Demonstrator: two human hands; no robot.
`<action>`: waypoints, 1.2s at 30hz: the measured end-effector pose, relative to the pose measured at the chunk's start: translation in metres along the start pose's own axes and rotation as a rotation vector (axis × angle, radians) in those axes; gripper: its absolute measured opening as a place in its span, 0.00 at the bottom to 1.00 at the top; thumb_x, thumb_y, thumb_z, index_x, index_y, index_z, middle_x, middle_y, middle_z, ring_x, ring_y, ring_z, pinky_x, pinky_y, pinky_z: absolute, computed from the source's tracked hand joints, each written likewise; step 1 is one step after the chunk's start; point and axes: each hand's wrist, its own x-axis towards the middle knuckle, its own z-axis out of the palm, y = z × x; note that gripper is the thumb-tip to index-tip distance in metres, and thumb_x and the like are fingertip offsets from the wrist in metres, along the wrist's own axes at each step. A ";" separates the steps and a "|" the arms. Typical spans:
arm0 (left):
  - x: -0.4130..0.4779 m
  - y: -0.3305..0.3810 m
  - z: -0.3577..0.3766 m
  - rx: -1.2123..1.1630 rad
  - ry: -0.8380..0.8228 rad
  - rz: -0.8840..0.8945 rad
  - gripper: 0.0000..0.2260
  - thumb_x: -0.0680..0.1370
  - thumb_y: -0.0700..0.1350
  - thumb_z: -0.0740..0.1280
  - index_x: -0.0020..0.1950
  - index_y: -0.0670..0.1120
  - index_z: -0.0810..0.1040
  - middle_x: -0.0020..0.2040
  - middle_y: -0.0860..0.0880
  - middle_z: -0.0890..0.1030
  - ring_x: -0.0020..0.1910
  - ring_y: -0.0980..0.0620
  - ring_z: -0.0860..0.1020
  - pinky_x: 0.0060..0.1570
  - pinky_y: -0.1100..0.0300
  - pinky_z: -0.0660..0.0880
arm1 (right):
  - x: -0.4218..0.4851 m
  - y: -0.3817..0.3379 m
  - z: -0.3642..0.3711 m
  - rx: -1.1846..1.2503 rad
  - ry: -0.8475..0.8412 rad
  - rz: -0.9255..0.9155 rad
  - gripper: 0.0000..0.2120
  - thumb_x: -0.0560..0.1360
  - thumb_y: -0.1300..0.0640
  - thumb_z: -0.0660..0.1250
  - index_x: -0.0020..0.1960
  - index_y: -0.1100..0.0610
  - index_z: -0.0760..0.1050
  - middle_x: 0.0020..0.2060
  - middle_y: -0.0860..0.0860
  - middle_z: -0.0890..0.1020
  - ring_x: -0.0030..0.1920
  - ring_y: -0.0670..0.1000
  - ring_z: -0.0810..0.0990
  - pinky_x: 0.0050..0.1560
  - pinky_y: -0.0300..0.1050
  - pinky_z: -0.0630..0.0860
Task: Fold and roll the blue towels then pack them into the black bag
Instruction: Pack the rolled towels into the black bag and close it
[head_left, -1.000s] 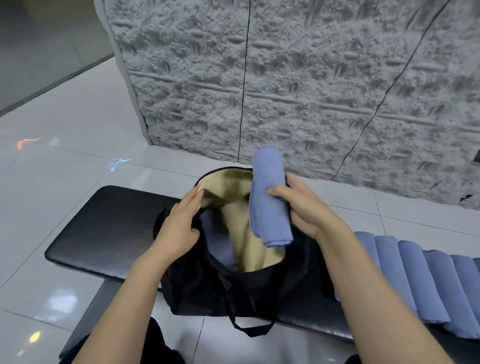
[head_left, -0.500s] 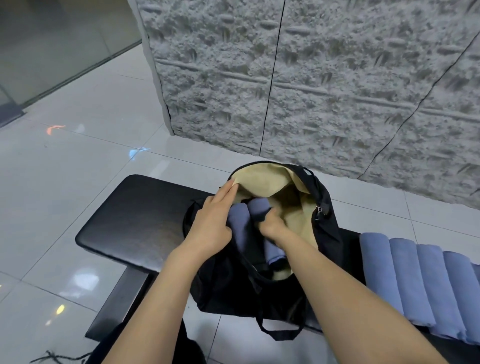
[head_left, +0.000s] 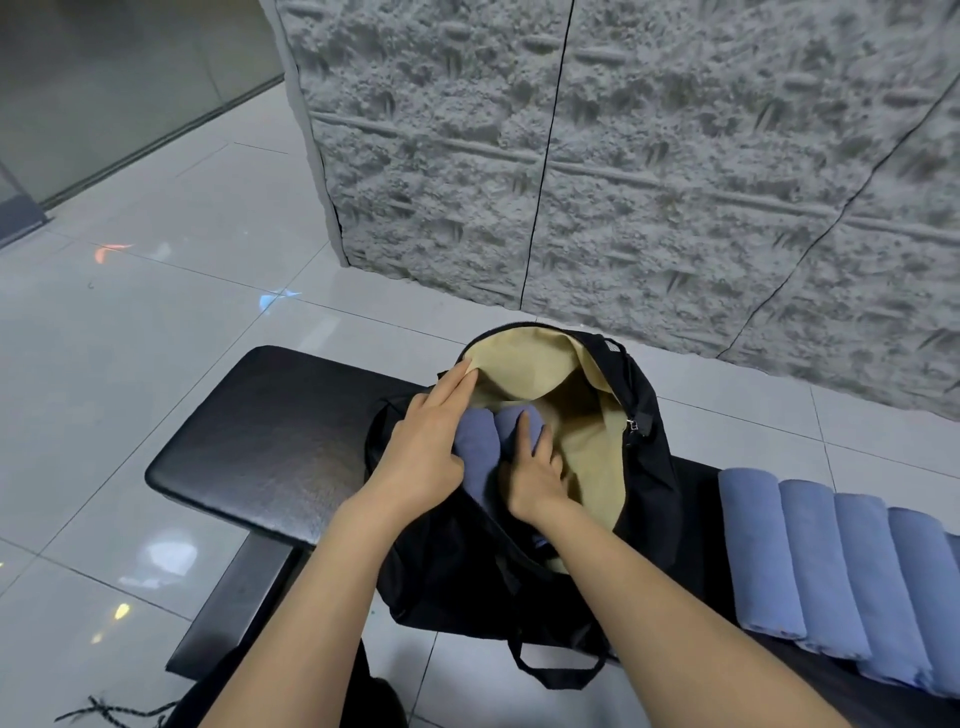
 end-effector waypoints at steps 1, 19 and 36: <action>0.000 0.001 0.001 -0.003 0.000 -0.003 0.42 0.68 0.27 0.55 0.78 0.53 0.49 0.77 0.62 0.45 0.74 0.50 0.55 0.68 0.54 0.62 | 0.001 0.002 0.000 0.003 0.004 0.004 0.37 0.78 0.56 0.55 0.76 0.48 0.32 0.76 0.56 0.38 0.73 0.63 0.49 0.73 0.57 0.50; -0.009 0.028 0.031 -0.165 -0.084 0.141 0.42 0.66 0.25 0.56 0.77 0.52 0.53 0.76 0.62 0.49 0.72 0.68 0.49 0.64 0.79 0.51 | -0.021 0.043 -0.008 0.029 0.046 0.068 0.40 0.77 0.65 0.55 0.75 0.48 0.32 0.75 0.57 0.46 0.74 0.58 0.50 0.71 0.51 0.58; -0.009 0.039 0.027 0.406 0.024 0.144 0.37 0.67 0.32 0.63 0.75 0.51 0.60 0.77 0.56 0.53 0.68 0.45 0.63 0.64 0.50 0.66 | -0.033 0.068 -0.053 -0.613 0.048 -0.119 0.30 0.80 0.46 0.52 0.76 0.59 0.50 0.72 0.57 0.64 0.72 0.57 0.61 0.73 0.58 0.45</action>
